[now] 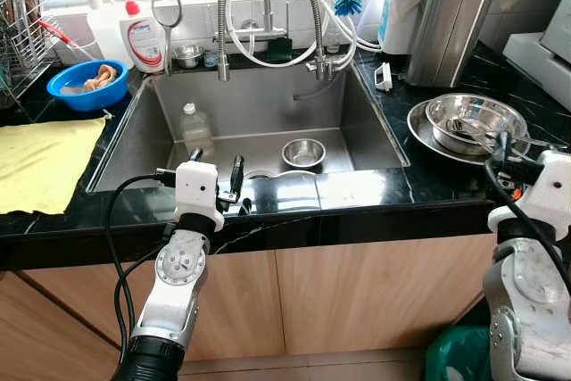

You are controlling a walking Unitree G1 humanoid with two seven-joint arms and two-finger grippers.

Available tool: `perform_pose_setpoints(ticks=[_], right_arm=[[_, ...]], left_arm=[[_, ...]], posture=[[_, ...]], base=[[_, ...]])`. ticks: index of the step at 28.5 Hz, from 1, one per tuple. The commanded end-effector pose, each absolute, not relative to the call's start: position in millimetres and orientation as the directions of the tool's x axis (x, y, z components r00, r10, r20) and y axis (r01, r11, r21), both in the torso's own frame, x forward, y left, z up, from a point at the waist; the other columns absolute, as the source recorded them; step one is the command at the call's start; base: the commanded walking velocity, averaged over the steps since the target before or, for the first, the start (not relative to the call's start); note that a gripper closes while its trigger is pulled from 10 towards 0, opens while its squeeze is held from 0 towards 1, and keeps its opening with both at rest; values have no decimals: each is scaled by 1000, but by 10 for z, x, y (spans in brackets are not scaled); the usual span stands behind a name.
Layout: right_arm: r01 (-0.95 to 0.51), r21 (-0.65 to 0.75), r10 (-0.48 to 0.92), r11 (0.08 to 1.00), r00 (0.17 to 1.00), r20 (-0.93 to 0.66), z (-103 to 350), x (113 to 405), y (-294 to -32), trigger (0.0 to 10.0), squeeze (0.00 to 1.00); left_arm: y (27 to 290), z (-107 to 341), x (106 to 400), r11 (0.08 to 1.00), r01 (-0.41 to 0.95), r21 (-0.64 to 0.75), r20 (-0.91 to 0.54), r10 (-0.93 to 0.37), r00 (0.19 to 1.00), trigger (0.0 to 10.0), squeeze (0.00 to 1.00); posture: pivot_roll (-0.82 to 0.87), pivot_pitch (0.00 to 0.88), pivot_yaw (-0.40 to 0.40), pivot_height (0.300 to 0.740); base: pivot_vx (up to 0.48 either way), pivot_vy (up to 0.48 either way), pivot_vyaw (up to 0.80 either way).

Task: Kitchen organization

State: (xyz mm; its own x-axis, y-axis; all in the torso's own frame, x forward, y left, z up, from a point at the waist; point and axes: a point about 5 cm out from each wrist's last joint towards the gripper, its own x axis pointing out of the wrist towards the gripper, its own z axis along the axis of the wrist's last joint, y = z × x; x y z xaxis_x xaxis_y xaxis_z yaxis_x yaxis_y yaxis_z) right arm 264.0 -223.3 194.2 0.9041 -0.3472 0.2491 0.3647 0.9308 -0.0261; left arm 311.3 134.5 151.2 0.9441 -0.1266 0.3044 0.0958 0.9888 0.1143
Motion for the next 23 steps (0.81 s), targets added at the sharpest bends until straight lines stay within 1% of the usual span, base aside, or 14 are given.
perform_pose_setpoints(ticks=[1,5,9,15,23], right_arm=[[338,-10,-327,941,917,230,1927,2698,-2181,10000,0],[297,-11,-286,955,927,241,1959,2738,-2125,10000,0],[284,-43,-266,958,934,240,1938,2749,-2106,10000,0],[240,-17,-230,971,945,234,1908,2751,-2046,10000,0],[237,-16,-227,971,946,231,1907,2759,-2020,10000,0]], left_arm=[[1357,1541,3142,986,97,132,306,-134,943,10000,0],[1348,1554,3149,986,100,133,310,-137,941,10000,0],[1325,1544,3147,985,108,132,309,-144,940,10000,0],[1312,1534,3134,984,115,134,309,-152,939,10000,0],[1337,1546,3143,984,110,137,312,-148,938,10000,0]], posture=[[-179,0,98,740],[-179,0,99,740],[-184,0,99,740],[-186,0,101,740],[-182,0,100,740]], base=[[0,0,0],[0,0,0],[0,0,0],[0,0,0],[0,0,0]])
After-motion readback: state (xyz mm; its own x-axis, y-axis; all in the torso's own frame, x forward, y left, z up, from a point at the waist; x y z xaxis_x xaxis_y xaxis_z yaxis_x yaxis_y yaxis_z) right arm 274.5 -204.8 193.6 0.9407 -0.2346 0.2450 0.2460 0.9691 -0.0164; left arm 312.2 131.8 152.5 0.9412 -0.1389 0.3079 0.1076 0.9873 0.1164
